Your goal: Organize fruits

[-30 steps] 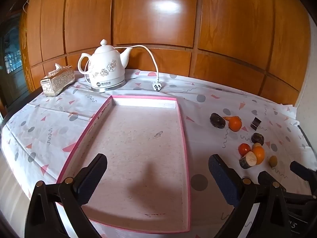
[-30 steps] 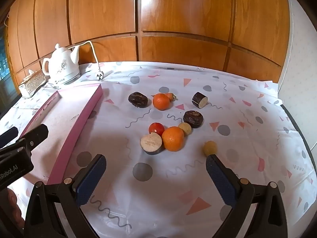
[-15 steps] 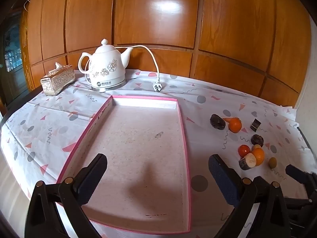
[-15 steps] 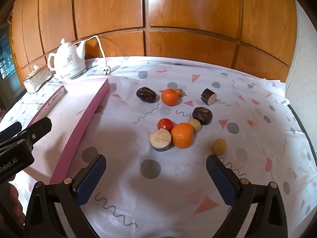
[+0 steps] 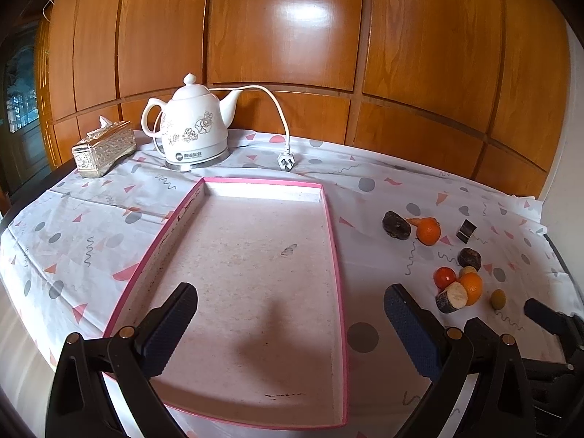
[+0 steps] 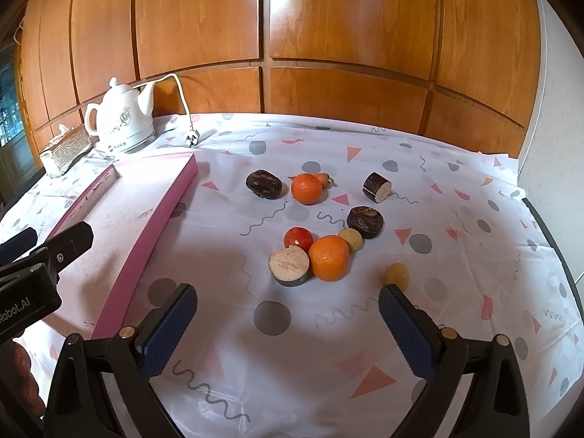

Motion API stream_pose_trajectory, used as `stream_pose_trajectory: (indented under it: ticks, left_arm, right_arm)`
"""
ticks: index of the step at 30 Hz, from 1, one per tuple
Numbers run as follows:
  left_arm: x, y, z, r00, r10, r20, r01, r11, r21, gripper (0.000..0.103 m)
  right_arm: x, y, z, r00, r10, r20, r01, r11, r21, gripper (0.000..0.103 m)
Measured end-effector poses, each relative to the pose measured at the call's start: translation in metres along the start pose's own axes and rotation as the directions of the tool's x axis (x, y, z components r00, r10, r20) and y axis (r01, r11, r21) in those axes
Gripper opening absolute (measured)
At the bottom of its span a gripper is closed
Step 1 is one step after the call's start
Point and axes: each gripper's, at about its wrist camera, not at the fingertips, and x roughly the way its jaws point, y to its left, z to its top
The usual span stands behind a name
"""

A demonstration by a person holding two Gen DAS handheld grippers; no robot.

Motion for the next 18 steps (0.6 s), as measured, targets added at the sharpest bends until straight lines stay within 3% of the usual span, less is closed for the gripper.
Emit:
stream_pose_trajectory:
  ticks: [5, 18]
  left_arm:
    - [-0.0014, -0.0021, 0.0004, 1.0, -0.003, 0.004, 0.003, 1.0, 0.003, 0.103]
    - [-0.0033, -0.0046, 0.0011, 1.0, -0.007, 0.006, 0.007, 1.0, 0.008, 0.103]
  right_arm:
    - [0.0049, -0.0043, -0.0017, 1.0, -0.005, -0.022, 0.006, 1.0, 0.018, 0.085]
    - [-0.0016, -0.0019, -0.0016, 0.999, -0.033, 0.006, 0.033, 0.999, -0.009, 0.085]
